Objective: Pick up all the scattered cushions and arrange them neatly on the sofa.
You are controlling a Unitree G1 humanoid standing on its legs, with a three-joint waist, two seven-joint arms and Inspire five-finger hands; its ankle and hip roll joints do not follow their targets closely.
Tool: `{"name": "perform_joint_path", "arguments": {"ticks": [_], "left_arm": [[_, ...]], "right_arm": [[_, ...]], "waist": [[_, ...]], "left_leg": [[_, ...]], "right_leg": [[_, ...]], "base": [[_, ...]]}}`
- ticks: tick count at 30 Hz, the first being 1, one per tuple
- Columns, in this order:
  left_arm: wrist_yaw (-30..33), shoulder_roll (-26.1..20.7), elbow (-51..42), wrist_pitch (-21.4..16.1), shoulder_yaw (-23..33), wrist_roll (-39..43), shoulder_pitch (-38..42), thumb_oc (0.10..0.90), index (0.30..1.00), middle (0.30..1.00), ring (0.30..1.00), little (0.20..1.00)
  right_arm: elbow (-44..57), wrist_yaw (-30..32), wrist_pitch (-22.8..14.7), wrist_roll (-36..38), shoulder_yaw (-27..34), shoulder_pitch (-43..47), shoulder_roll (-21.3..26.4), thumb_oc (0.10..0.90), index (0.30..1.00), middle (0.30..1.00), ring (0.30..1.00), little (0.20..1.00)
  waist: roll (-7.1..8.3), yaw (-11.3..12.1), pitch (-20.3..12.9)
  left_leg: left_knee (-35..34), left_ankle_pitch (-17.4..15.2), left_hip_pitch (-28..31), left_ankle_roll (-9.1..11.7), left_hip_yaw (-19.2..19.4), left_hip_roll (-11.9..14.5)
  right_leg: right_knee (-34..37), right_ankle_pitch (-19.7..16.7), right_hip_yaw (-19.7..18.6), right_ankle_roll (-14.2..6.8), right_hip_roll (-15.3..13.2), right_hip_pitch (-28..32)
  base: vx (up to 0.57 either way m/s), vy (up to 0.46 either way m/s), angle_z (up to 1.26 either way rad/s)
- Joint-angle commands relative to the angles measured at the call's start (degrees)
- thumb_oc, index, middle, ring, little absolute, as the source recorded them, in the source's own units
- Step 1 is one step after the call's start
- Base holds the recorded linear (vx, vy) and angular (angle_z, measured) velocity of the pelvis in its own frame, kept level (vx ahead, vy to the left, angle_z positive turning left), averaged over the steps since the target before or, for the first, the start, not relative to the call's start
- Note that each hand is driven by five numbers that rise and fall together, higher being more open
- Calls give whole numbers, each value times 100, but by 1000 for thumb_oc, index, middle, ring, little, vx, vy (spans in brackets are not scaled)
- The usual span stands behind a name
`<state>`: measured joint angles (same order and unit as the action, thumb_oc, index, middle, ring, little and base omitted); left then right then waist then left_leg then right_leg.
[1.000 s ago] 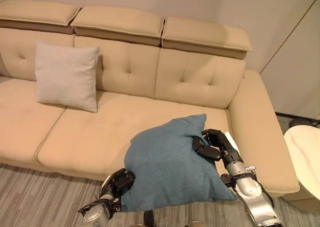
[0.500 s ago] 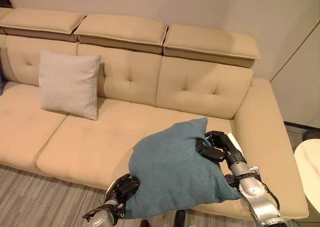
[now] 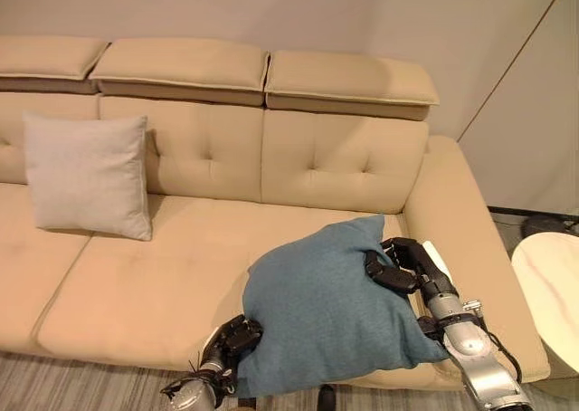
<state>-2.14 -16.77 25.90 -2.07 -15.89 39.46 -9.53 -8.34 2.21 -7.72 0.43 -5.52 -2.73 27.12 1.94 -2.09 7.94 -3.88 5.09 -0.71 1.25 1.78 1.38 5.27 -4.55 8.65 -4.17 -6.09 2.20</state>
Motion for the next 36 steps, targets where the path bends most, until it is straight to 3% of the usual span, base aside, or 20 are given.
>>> {"name": "perform_joint_path", "arguments": {"ticks": [1,9,12,16,18,19,28,33,34,35,36], "left_arm": [[-708,221,-1126,-773,-7,-79,766,400,300,300,300,300],[11,156,-1408,-1123,147,-409,1284,400,300,300,300,300],[412,170,-1528,-1385,40,-551,1927,400,300,300,300,300],[676,168,-1622,-1570,-87,-606,2485,400,300,300,300,300],[1108,204,-1636,-1808,-269,-843,3311,400,300,300,300,300],[1110,203,-1631,-1809,-266,-845,3324,400,300,300,300,300],[2736,86,-1470,-2413,-510,-1978,5765,400,300,300,300,300],[3550,52,-628,-2480,-626,-2431,7050,400,300,300,300,300],[3632,35,-336,-2443,-683,-2426,7303,530,495,495,495,495],[3649,-32,62,-2360,-786,-2356,7601,715,773,773,773,773],[3624,-118,426,-2353,-881,-2243,7972,800,900,900,900,900]], "right_arm": [[660,69,-642,101,-90,596,-170,400,300,300,300,300],[512,675,-715,-135,-113,917,-488,400,300,300,300,300],[615,1200,-848,-323,-178,1443,-580,400,300,300,300,300],[737,1541,-945,-422,-213,1905,-628,400,300,300,300,300],[705,1972,-1001,-584,-318,2478,-690,400,300,300,300,300],[698,1975,-1003,-586,-318,2492,-690,400,300,300,300,300],[249,3550,-891,-1777,-658,4912,-103,400,300,300,300,300],[-801,4314,-645,-2060,-1044,6346,297,400,300,300,300,300],[-1136,4361,-593,-1973,-1173,6597,351,436,354,354,354,354],[-1551,4294,-523,-1759,-1356,6878,471,618,627,627,627,627],[-1962,4258,-524,-1519,-1542,7205,547,800,900,900,900,900]], "waist": [[132,277,-525],[-26,209,-486],[-120,140,-433],[-161,99,-490],[-174,76,-481],[-170,73,-488],[-144,123,-439],[-156,178,-447],[-159,188,-443],[-147,199,-449],[-165,197,-422]], "left_leg": [[733,-854,-202,134,141,66],[509,-876,-443,-15,394,-52],[360,-750,-832,-21,460,-54],[283,-649,-1171,-26,460,-43],[261,-588,-1427,-5,446,-53],[262,-563,-1458,-6,447,-57],[-32,-170,-2130,120,295,-111],[-111,-44,-2572,251,227,-103],[-112,-11,-2676,274,212,-100],[-112,31,-2778,306,199,-102],[-112,84,-2898,335,183,-107]], "right_leg": [[-496,702,-112,-172,19,62],[-471,538,-307,-315,-149,-452],[-372,363,-437,-335,-138,-965],[-335,240,-511,-335,-120,-1353],[-335,180,-523,-333,-102,-1633],[-332,160,-525,-331,-105,-1662],[-191,-97,-474,-371,-73,-2428],[-42,-191,-434,-449,-50,-2851],[-30,-214,-427,-459,-44,-2957],[-27,-235,-425,-476,-39,-3045],[-27,-264,-412,-484,-38,-3159]], "base": [[99,121,-17],[23,51,-11],[-99,11,-24],[-58,-1,-16],[-71,-22,-8],[-73,-32,-5],[-37,-41,1],[-17,-36,4],[-24,-27,9],[-42,-33,7],[-57,-34,6]]}}
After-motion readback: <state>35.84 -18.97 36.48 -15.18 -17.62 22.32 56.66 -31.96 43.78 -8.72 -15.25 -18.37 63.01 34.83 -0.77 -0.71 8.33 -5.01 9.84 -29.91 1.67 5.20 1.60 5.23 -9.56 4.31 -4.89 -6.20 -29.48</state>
